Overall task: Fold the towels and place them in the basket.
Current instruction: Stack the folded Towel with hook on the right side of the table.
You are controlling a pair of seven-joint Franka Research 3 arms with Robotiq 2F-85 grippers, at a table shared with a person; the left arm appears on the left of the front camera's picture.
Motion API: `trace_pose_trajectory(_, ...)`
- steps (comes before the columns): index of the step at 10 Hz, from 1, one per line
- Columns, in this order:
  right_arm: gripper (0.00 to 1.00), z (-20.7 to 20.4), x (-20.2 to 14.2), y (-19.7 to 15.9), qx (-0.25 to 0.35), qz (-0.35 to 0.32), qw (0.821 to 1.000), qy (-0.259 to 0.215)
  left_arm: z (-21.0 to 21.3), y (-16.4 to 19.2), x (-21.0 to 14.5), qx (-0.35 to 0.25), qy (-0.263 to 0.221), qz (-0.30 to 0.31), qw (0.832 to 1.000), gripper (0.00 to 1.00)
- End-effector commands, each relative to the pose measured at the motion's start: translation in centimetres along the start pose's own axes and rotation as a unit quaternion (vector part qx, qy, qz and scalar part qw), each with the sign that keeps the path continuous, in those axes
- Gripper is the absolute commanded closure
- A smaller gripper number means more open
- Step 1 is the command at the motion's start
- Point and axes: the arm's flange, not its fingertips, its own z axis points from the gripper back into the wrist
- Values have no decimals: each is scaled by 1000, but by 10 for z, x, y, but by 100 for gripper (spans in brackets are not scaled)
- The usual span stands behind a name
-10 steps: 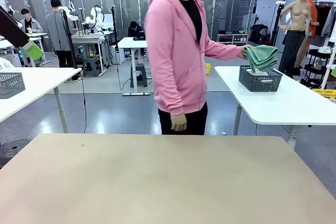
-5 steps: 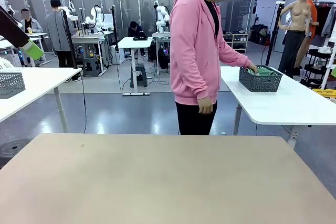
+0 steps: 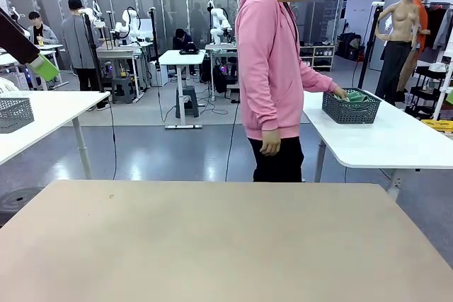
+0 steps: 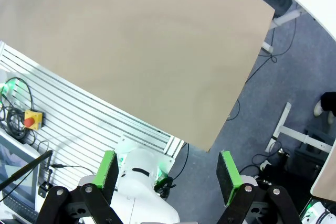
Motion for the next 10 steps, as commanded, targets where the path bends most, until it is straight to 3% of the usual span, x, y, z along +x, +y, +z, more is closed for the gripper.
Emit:
trace_pose_trajectory(1,6,1,1,-1,-10,-2,1000,-2,1,-1,0,-1,-1,2,1000,0)
trace_pose_trajectory(10,6,1,1,-1,-10,-2,1000,-2,1,-1,0,-1,-1,2,1000,0)
